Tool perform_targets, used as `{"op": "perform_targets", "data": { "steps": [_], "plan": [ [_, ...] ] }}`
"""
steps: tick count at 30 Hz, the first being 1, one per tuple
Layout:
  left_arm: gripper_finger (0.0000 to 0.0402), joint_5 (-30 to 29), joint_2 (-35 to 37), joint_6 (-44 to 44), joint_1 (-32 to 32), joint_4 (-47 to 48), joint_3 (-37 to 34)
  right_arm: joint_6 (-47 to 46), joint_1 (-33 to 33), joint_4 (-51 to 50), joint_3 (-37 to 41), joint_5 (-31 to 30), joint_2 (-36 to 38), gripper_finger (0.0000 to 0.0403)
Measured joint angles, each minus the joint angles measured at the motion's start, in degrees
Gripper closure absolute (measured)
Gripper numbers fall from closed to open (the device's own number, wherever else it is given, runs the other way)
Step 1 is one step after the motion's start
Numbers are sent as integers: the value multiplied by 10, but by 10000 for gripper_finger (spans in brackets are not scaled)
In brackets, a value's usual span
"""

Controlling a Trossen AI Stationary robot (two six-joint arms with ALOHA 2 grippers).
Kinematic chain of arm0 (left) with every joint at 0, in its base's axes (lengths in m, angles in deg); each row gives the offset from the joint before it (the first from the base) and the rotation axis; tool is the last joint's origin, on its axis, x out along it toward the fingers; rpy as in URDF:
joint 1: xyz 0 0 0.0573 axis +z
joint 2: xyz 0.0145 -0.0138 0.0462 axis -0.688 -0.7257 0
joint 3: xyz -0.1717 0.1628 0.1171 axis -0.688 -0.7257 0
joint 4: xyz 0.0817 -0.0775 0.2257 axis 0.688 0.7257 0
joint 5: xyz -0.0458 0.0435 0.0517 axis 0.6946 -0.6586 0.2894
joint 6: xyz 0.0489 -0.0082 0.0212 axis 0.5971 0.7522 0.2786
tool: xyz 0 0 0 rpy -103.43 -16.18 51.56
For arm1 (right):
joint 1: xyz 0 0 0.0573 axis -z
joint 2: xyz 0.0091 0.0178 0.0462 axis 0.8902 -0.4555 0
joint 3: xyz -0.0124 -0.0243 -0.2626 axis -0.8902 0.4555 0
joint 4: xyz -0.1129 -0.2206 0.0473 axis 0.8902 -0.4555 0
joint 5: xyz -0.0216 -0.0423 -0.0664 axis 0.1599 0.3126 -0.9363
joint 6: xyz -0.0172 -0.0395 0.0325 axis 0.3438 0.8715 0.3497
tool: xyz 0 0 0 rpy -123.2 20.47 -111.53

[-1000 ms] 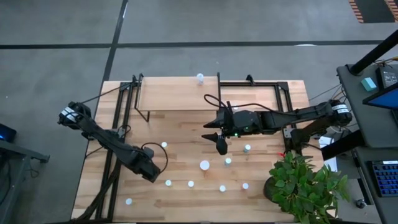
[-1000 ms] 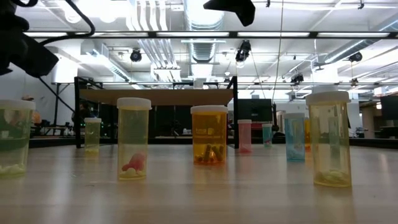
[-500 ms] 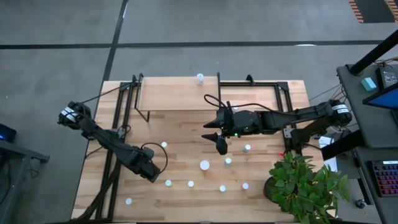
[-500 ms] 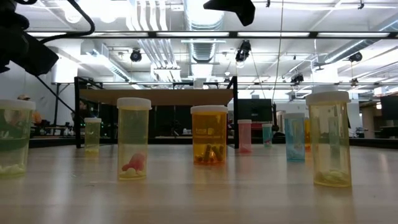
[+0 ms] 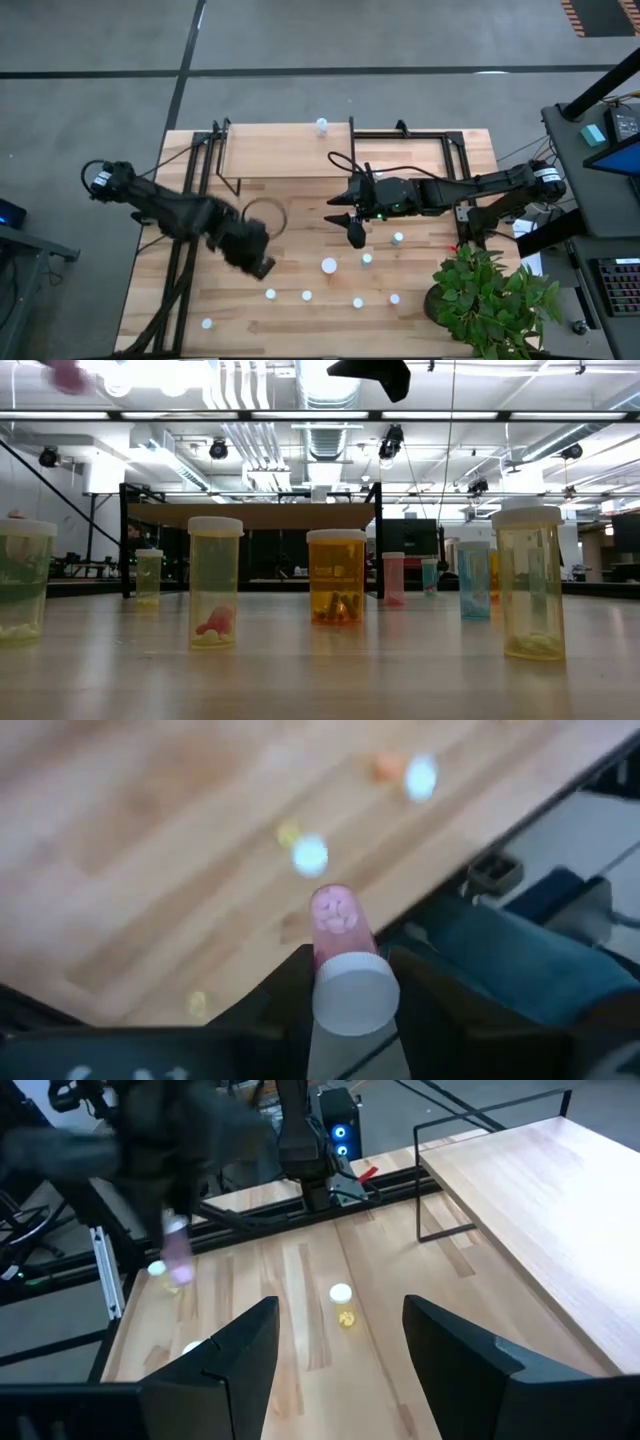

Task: Pick and place medicine bottles onto shelf by color
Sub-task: Put the violet pill bottle on the shelf

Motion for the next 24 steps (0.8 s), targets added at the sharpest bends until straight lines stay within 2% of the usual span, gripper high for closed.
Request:
{"op": "perform_targets", "data": {
  "steps": [6, 12, 16, 20, 24],
  "plan": [
    [312, -21, -16, 204, 165, 130, 73, 0, 2, 1, 0, -1, 0, 200],
    [313, -75, -18, 379, 335, 184, 115, 0, 2, 1, 0, -1, 0, 200],
    [313, -83, -18, 462, 436, 199, 113, 0, 3, 1, 0, -1, -2, 200],
    [313, -124, -20, 527, 525, 209, 95, 0, 6, 2, 0, -2, -2, 200],
    [313, -136, -27, 560, 577, 209, 89, 2, 6, 3, 0, -6, -2, 200]
  ]
}}
